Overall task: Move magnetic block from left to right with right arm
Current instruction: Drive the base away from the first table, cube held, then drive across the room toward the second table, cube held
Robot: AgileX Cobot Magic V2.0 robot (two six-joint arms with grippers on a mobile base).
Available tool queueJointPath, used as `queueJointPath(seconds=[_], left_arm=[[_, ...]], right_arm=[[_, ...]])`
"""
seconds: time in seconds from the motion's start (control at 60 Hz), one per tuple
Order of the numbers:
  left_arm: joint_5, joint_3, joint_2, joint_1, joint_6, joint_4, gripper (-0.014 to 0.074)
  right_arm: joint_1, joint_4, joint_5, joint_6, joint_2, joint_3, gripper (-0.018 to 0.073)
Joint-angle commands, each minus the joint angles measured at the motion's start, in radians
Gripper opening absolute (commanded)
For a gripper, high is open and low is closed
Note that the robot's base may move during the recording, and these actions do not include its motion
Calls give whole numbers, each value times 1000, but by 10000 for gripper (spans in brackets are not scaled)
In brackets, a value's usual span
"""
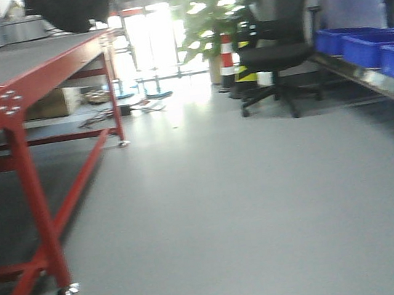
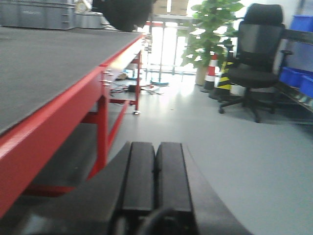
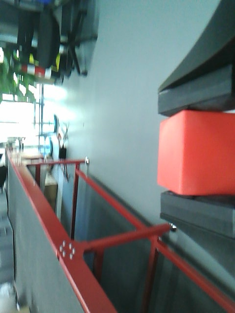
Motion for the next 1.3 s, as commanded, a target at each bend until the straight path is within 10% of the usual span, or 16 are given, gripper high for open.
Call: queueJointPath(seconds=[0.0, 1.284], left_arm=[[-90, 9, -14, 1, -4, 0, -116], [-90, 9, -16, 1, -4, 0, -116]], right_arm=[[-6, -21, -87, -6, 14, -24, 215], [-6, -21, -87, -6, 14, -24, 215]])
